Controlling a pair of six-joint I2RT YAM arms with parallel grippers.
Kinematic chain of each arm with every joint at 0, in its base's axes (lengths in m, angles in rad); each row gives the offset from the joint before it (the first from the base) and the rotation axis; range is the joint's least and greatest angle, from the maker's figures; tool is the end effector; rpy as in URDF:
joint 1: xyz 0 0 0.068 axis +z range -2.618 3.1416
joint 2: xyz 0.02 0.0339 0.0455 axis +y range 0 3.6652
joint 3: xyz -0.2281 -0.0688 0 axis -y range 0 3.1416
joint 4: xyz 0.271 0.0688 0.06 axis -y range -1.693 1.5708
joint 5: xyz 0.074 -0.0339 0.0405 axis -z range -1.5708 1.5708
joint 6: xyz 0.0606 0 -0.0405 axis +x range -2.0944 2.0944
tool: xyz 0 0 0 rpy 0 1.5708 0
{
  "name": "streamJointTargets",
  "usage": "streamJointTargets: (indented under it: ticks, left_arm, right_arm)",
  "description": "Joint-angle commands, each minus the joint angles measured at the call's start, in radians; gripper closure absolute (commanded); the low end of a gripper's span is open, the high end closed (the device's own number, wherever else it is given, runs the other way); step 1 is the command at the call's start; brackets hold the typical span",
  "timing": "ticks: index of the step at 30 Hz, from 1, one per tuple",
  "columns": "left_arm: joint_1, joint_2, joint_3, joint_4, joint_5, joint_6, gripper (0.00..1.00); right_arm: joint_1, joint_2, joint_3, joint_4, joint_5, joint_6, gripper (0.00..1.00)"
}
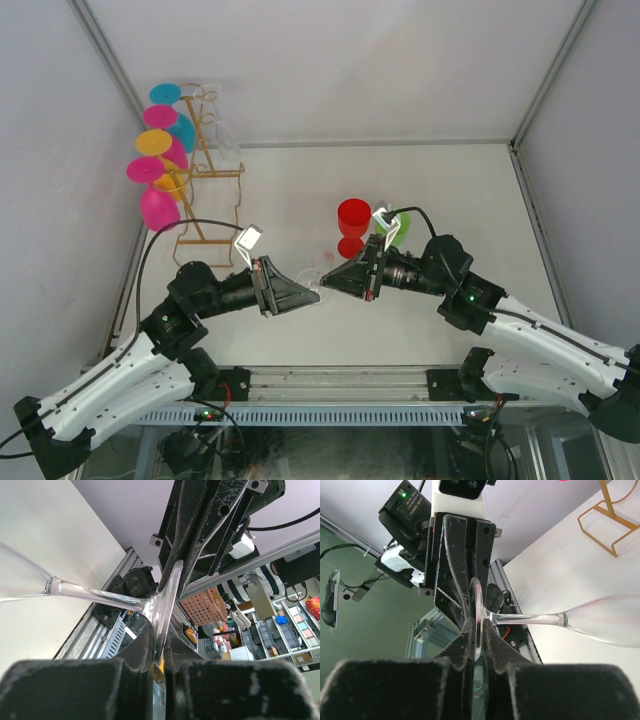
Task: Take the wine glass off the wine glass rack
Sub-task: Place the wine glass at the center of the board.
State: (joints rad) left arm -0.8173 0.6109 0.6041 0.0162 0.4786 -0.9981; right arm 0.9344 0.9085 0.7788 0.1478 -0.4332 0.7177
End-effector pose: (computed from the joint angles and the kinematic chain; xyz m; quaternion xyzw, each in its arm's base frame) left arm 0.1386 -0.1885 0.3037 0.1060 0.6961 -0.6466 0.2934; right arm 0.1490 0.2445 0.3202 -0.2264 0.6637 0.6144 0.3616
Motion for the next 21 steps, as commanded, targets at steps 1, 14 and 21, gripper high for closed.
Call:
streamJointTargets:
  ticks: [1, 14, 21]
  left_arm:
    - [-0.001, -0.004, 0.025, 0.044, -0.035, 0.017, 1.0]
    - [-0.016, -0.09, 0.032, -0.111, 0.021, 0.417, 1.0]
    - [-0.039, -0.213, -0.048, -0.089, 0.118, 0.66, 1.0]
  right_arm:
    - [0.025, -0.047, 0.051, 0.047, -0.019, -0.029, 1.0]
    - [0.02, -0.183, 0.188, -0.336, 0.425, -0.165, 0.37]
    - [-0.233, -0.245, 0.248, -0.579, 0.443, 0.021, 0.27]
